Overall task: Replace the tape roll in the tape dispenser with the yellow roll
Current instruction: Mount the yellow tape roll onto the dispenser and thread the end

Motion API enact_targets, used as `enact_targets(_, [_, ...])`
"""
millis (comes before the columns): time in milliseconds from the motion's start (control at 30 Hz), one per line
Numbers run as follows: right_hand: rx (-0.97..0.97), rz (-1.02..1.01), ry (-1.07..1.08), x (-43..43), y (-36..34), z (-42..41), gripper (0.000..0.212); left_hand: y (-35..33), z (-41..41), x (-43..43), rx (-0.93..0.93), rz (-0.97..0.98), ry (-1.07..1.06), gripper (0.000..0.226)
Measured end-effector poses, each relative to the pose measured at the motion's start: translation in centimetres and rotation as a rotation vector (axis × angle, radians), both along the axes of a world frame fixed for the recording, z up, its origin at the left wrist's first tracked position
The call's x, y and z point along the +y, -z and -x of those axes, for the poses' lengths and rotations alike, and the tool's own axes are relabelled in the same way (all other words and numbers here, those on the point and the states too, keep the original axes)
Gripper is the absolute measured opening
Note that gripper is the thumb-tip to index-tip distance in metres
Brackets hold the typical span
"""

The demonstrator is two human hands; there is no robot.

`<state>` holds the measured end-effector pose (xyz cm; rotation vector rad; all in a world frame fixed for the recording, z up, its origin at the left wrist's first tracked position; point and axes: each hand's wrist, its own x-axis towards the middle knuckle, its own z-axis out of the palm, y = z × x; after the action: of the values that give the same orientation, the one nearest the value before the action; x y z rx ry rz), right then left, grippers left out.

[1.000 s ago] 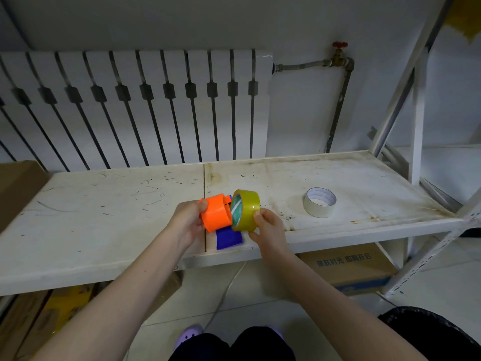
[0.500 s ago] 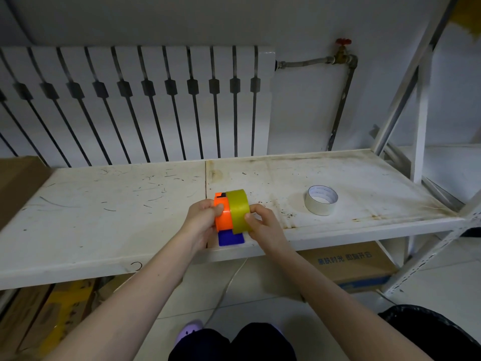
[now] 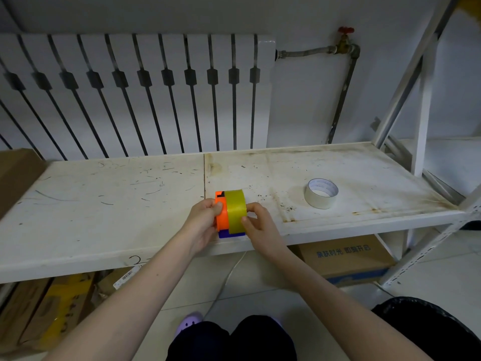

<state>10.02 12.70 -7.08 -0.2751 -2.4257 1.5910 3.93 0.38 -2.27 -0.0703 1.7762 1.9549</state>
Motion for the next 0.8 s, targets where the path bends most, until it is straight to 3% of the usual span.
enact_targets(167, [0.052, -0.136, 0.063, 0.1, -0.2, -0.4, 0.024, 0.4, -0.2, -0.2, -0.020, -0.048, -0.011, 0.023])
enact_targets(333, [0.017, -0.485, 0.149, -0.6, -0.5, -0.9, 0.033, 0.6, -0.4, 0.1, -0.058, -0.092, -0.052, 0.026])
enact_targets(633, [0.085, -0.483, -0.021, -1.1, -0.6, -1.6, 0.048, 0.4, -0.9, -0.1, 0.017, -0.105, 0.046, 0.017])
enact_targets(800, [0.014, -0.402, -0.086, 0.0, -0.7, -1.3, 0.035, 1.0, -0.2, -1.1, 0.110, 0.062, 0.046, 0.019])
